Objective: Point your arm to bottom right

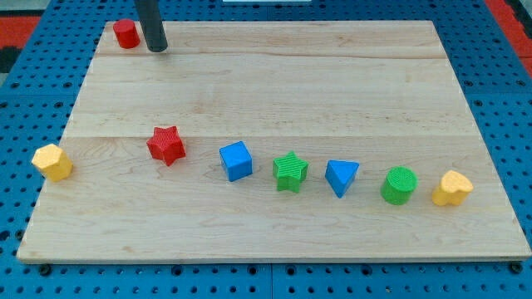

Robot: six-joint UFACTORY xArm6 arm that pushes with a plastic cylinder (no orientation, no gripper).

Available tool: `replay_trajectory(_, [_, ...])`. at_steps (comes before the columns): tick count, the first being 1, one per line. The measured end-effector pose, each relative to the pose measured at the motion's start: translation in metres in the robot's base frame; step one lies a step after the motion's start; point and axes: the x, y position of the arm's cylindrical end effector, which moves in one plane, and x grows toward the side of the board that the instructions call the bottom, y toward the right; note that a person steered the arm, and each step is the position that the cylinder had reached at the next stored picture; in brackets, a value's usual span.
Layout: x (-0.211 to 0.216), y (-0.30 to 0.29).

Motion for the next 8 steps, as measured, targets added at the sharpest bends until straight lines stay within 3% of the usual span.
replay_trajectory(1, [0.020,0.005])
replay_trajectory(2, [0.090,0.039])
replay_trajectory(4, [0.138,0.180])
replay_trajectory(5, [0.158,0.318])
replay_trajectory(6, [0.209,0.421])
replay_trajectory(7, [0.233,0.469])
replay_trajectory(8, [0.233,0.469])
